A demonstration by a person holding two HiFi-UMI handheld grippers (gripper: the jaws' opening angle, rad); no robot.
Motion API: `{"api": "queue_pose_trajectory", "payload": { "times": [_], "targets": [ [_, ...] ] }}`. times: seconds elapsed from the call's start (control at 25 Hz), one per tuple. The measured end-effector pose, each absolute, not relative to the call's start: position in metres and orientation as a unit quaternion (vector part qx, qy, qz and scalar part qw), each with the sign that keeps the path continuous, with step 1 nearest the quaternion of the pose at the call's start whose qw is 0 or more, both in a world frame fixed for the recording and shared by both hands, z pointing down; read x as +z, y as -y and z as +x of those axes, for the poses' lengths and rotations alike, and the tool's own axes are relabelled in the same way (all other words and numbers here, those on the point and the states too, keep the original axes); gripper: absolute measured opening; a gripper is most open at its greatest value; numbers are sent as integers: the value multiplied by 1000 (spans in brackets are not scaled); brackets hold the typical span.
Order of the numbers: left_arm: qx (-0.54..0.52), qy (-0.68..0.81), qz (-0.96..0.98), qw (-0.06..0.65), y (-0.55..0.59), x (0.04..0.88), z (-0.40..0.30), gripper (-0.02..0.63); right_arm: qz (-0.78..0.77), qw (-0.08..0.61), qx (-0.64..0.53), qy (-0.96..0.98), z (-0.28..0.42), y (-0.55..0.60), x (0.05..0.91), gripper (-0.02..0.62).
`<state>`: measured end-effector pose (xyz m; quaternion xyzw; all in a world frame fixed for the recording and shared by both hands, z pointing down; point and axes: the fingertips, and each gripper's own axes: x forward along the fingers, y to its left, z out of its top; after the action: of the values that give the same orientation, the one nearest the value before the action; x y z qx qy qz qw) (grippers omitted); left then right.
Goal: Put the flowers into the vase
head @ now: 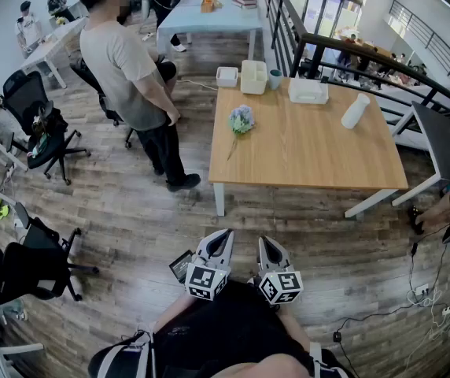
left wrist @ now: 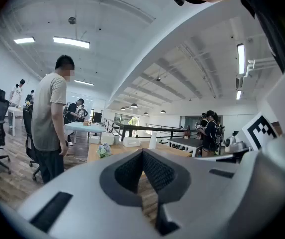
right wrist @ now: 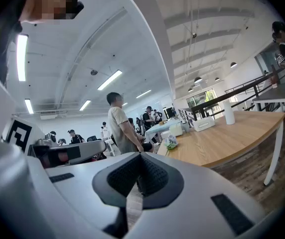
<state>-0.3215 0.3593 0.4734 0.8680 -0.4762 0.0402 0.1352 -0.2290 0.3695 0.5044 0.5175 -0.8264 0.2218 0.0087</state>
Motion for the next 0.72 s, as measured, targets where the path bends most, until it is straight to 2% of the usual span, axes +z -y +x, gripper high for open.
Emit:
{"api": "queue_pose_trajectory", "payload": {
  "times": [0.28, 0.6, 0.72],
  "targets": [
    [21, 462, 882, 89, -319, 461, -319, 26, 524, -8, 185, 831, -237, -323, 497, 15],
    [52, 420, 902, 88, -314, 475, -276, 26, 529, 1, 193, 826, -219, -312, 506, 15],
    [60, 401, 910, 83, -320, 478, -281, 26, 530, 4, 198, 824, -229, -312, 511, 15]
  ]
}}
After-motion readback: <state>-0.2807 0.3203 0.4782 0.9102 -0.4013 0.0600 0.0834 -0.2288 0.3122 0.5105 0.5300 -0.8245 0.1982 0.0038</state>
